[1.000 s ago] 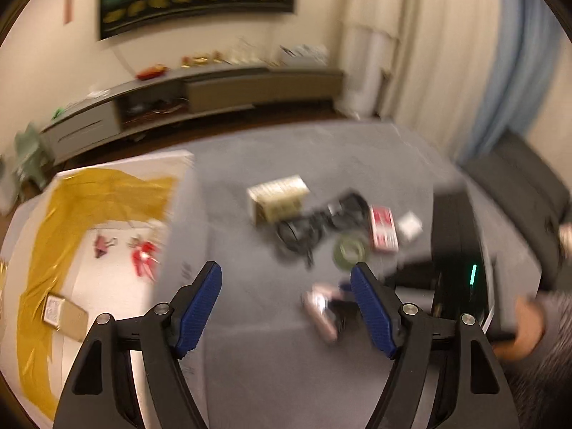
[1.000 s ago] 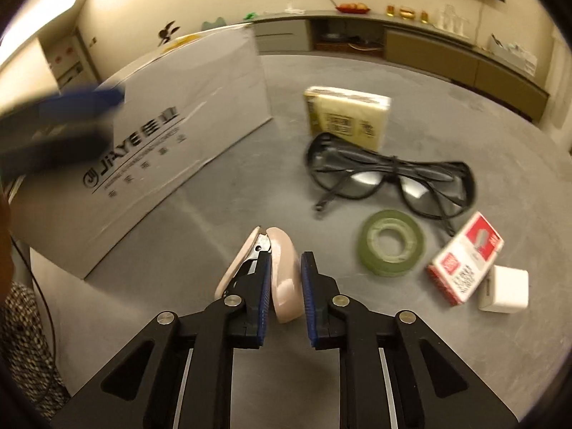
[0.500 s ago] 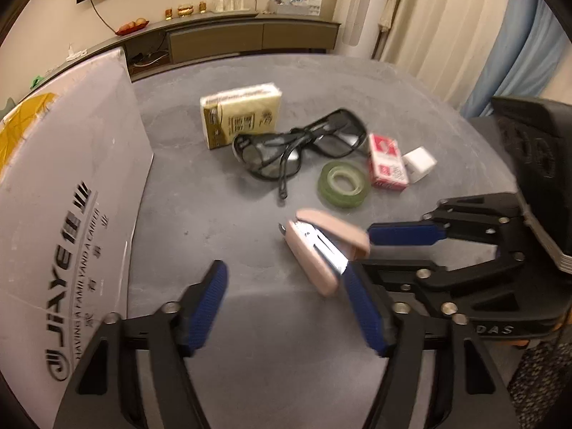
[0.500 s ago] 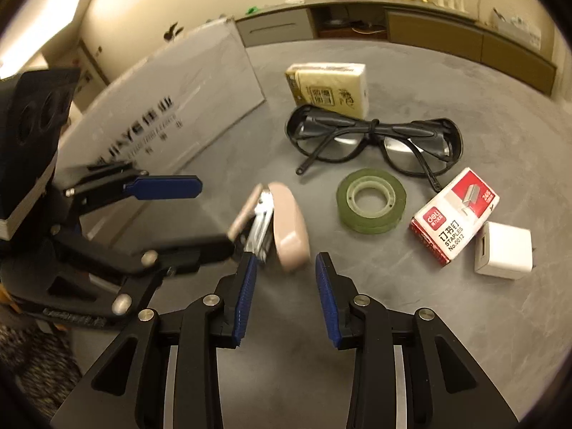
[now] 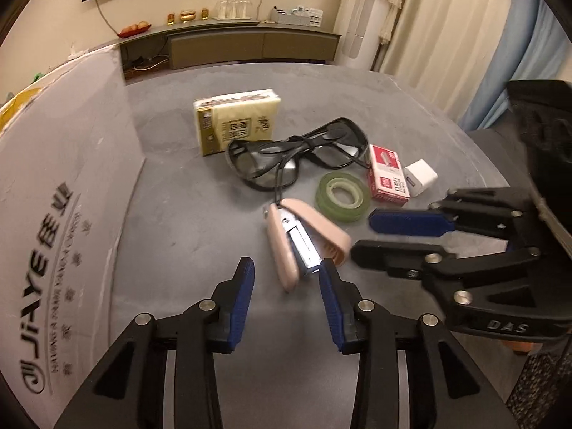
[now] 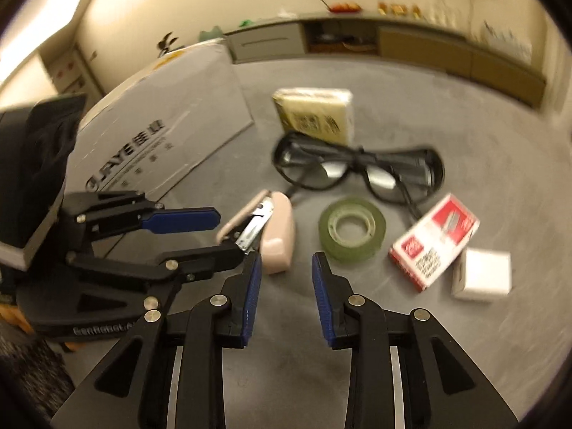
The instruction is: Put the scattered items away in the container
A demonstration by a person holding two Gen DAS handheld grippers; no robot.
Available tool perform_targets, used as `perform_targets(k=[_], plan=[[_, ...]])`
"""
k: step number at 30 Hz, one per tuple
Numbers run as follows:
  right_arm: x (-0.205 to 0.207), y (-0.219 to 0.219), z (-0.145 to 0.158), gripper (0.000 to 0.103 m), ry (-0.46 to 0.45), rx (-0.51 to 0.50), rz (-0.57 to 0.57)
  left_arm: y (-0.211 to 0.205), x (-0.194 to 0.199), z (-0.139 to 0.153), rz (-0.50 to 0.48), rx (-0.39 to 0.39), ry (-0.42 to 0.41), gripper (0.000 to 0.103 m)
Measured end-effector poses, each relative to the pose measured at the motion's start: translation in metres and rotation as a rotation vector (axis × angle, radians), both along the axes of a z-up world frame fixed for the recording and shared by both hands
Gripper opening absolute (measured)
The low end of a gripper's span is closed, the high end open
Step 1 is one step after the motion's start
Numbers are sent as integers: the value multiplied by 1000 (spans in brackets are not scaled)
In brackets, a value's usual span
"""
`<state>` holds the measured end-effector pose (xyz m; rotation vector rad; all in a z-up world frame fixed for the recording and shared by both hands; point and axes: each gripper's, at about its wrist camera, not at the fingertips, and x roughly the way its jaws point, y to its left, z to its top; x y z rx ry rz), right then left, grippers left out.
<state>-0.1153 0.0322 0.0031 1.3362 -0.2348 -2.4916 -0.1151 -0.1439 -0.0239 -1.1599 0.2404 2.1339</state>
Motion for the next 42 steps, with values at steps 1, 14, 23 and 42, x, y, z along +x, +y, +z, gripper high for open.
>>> perform_targets(k=[1, 14, 23, 42], plan=[[-1, 6, -4, 32, -21, -34, -19, 3, -2, -3, 2, -10, 6, 28], [-11, 39, -11, 46, -110, -435, -119, -40, -23, -21, 204, 457, -299, 6], [-14, -10, -3, 29, -54, -135, -40, -33, 15, -33, 227, 459, -387, 9], [4, 16, 41, 42, 89, 17, 21, -41, 30, 3, 316, 229, -178, 58]])
